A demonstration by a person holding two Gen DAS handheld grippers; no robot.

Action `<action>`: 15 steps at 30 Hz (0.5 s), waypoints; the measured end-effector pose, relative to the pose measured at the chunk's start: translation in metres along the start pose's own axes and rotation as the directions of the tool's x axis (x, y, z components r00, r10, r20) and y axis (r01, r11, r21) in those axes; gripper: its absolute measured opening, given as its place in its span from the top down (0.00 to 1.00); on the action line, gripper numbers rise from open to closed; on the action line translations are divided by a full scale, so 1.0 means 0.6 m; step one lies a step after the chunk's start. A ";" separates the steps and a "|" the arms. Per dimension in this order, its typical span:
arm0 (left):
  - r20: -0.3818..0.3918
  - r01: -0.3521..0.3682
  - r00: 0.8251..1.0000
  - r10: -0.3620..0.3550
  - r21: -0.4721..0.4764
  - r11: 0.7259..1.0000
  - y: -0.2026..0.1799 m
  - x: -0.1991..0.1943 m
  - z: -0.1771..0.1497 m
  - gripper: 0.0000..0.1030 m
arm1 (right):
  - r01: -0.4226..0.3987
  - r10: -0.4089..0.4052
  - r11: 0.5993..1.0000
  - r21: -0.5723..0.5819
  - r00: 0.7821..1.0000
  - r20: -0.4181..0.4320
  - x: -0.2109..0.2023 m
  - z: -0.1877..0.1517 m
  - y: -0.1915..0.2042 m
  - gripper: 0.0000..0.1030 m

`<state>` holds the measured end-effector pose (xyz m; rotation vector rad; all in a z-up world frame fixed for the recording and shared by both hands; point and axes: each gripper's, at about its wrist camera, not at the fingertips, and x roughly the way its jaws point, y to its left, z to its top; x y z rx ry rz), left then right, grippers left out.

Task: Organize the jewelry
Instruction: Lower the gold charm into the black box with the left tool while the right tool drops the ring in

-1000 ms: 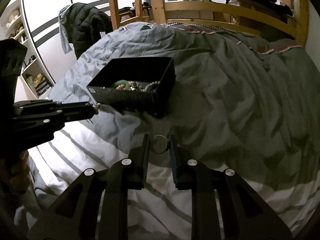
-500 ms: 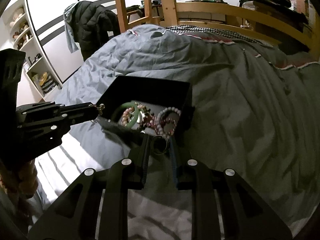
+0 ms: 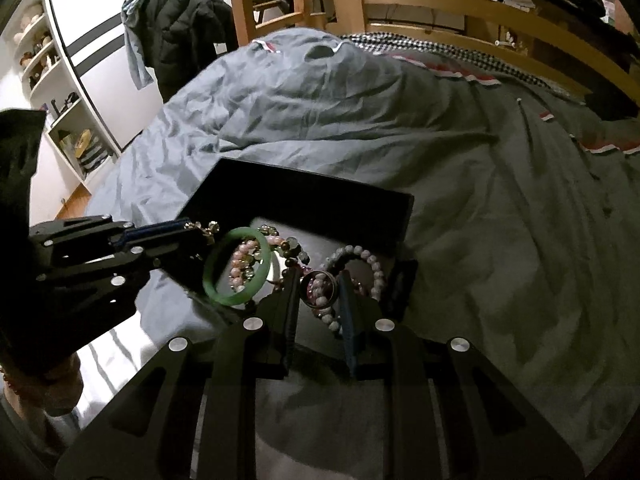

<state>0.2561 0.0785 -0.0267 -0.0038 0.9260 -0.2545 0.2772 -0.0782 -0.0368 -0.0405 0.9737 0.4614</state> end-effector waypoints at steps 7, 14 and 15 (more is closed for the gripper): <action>-0.041 -0.012 0.999 0.011 -0.011 1.000 0.008 0.044 -0.001 0.91 | -0.031 0.032 0.999 0.023 1.000 -0.001 0.042 0.001 -0.012 0.80; -0.041 -0.028 0.999 0.027 -0.034 0.999 0.011 0.043 0.001 0.76 | -0.048 0.048 0.999 0.002 0.999 0.013 0.041 0.007 -0.005 0.78; -0.036 -0.031 0.999 0.030 -0.037 0.999 0.011 0.039 0.001 0.58 | -0.043 0.043 0.999 -0.008 0.999 0.012 0.039 0.008 -0.002 0.71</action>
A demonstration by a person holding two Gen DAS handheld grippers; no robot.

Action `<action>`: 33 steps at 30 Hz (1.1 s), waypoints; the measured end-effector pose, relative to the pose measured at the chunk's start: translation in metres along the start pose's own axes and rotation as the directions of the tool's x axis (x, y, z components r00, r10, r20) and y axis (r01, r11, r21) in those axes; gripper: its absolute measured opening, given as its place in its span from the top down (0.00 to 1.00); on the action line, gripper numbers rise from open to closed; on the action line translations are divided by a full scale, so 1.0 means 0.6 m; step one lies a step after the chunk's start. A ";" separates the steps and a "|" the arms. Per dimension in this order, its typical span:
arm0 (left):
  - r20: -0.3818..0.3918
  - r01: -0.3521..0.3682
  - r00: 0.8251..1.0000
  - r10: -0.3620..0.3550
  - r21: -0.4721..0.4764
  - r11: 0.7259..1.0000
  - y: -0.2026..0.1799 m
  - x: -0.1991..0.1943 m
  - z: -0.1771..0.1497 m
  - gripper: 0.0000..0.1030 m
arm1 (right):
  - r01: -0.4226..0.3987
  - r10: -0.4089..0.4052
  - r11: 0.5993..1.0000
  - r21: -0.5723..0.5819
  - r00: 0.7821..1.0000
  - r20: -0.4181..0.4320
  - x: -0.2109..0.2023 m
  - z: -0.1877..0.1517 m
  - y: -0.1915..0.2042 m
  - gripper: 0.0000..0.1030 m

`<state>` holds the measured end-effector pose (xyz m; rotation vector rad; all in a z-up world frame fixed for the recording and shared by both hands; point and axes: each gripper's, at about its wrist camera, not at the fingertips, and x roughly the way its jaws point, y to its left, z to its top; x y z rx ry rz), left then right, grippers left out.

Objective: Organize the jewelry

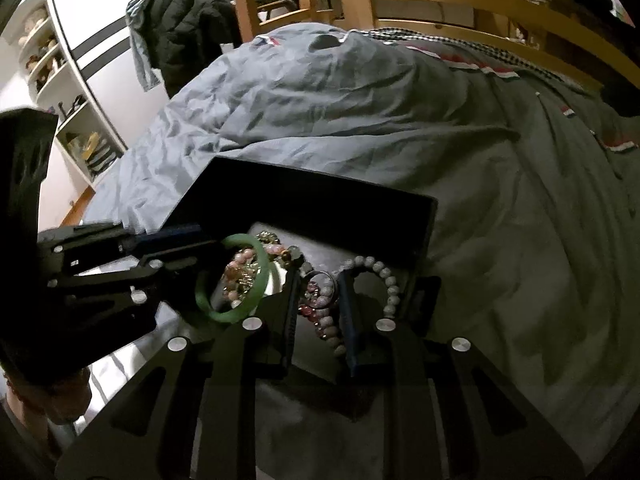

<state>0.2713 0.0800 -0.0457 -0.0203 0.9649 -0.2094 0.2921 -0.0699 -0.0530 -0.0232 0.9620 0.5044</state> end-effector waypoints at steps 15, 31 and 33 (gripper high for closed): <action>0.099 -0.081 0.991 0.086 -0.062 0.995 0.009 -0.107 -0.003 0.07 | 0.050 -0.055 0.996 0.075 0.997 0.061 -0.114 -0.018 0.003 0.09; 0.100 -0.183 0.979 0.179 0.040 0.982 -0.058 -0.242 -0.122 0.06 | 0.075 -0.079 0.993 0.091 0.996 0.039 -0.237 -0.115 0.070 0.06; 0.102 -0.206 0.974 0.201 0.046 0.977 -0.060 -0.253 -0.141 0.06 | 0.083 -0.087 0.993 0.081 0.995 0.044 -0.252 -0.130 0.081 0.06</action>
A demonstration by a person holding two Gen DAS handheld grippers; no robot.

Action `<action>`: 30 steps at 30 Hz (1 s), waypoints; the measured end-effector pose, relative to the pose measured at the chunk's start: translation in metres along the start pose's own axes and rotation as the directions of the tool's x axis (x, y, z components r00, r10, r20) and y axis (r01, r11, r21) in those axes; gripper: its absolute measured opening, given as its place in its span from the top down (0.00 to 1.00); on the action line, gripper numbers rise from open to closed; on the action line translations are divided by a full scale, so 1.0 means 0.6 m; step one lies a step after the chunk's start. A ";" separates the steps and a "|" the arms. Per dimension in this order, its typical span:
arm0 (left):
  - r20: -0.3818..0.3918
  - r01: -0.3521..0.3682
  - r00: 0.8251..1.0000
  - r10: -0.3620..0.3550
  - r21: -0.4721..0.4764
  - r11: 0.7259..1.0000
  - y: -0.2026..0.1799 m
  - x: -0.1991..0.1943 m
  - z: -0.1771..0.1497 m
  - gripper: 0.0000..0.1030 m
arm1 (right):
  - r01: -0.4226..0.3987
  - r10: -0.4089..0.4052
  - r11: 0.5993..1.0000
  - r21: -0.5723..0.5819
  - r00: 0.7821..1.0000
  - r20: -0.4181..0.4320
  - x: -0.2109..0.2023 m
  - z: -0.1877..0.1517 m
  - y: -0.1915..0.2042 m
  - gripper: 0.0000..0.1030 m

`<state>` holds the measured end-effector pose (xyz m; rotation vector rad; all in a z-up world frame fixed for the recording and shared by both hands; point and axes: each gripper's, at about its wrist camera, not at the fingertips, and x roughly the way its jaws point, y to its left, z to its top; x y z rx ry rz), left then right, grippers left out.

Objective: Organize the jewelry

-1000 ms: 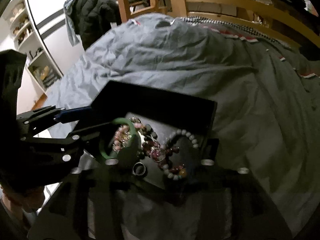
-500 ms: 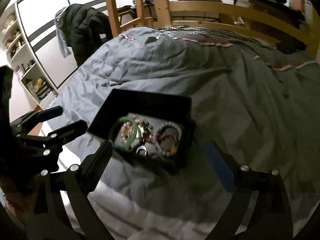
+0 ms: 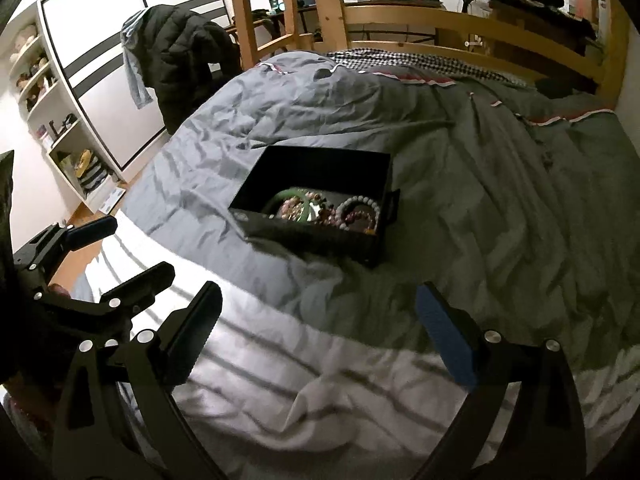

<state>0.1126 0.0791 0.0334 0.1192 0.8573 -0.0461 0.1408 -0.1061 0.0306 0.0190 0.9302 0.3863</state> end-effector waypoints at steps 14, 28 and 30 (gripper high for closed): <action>-0.001 -0.032 0.999 0.032 -0.027 0.999 0.016 -0.019 -0.036 0.06 | 0.022 -0.022 1.000 0.005 1.000 0.005 -0.022 -0.033 0.015 0.06; -0.014 -0.049 0.999 0.049 -0.007 0.999 0.006 0.002 -0.045 0.06 | 0.047 -0.047 0.999 0.001 0.999 0.011 -0.014 -0.044 0.020 0.06; -0.021 -0.043 0.999 0.043 -0.013 0.999 0.006 0.006 -0.045 0.06 | 0.044 -0.044 0.999 0.003 0.999 0.009 -0.013 -0.045 0.021 0.06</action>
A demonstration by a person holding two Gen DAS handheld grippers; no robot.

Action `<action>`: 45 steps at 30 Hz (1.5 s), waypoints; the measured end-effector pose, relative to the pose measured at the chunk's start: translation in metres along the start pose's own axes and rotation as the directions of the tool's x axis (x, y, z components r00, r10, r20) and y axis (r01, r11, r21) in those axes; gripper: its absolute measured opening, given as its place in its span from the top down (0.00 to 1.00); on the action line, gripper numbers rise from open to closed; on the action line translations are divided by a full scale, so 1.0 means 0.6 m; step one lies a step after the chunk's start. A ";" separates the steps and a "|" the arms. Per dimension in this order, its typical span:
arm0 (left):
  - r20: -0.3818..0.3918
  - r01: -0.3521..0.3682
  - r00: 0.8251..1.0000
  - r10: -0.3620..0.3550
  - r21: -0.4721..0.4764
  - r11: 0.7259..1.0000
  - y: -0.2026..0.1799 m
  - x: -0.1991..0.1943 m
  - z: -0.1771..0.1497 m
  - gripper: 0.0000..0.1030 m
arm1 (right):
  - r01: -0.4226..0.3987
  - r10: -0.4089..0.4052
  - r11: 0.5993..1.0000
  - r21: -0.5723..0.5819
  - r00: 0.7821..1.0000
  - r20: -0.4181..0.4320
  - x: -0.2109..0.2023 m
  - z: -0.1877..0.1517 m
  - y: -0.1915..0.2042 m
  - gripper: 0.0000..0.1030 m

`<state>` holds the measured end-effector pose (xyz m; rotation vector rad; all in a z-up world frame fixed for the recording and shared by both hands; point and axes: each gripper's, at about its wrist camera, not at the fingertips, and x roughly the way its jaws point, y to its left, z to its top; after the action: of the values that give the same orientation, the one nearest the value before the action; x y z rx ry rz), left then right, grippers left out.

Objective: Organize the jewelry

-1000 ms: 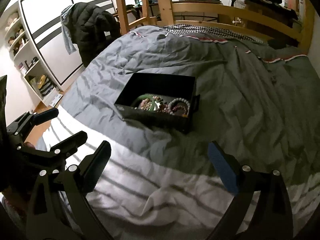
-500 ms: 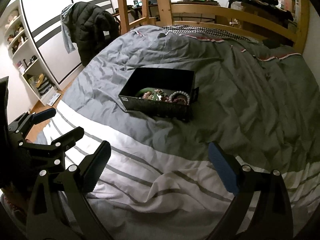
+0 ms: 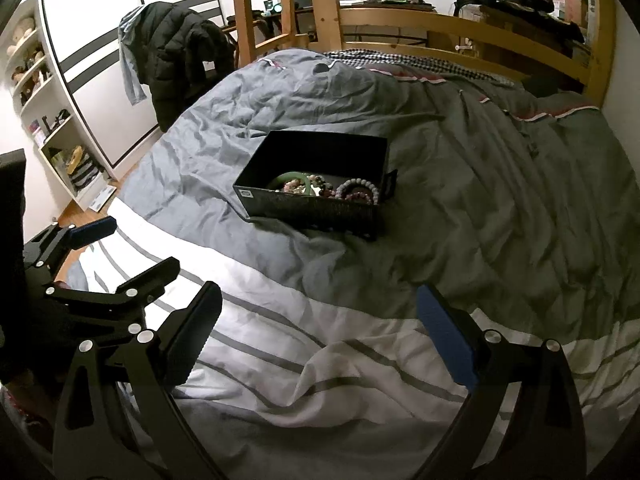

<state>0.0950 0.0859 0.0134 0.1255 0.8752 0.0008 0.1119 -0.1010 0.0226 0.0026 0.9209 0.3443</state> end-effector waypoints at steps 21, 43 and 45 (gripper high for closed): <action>-0.008 0.009 1.000 -0.009 -0.010 1.000 0.001 0.005 -0.001 0.06 | -0.005 0.005 1.000 0.020 1.000 -0.005 0.007 -0.001 -0.003 0.06; -0.009 0.002 1.000 -0.002 0.000 1.000 -0.001 0.007 -0.002 0.06 | -0.002 0.002 1.000 0.021 1.000 -0.004 0.008 -0.002 -0.003 0.06; -0.009 0.001 1.000 -0.001 -0.001 1.000 -0.001 0.006 -0.002 0.06 | -0.002 0.002 1.000 0.021 1.000 -0.003 0.008 -0.002 -0.003 0.06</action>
<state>0.0968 0.0858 0.0098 0.1240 0.8845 0.0006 0.1141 -0.1015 0.0176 0.0226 0.9277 0.3363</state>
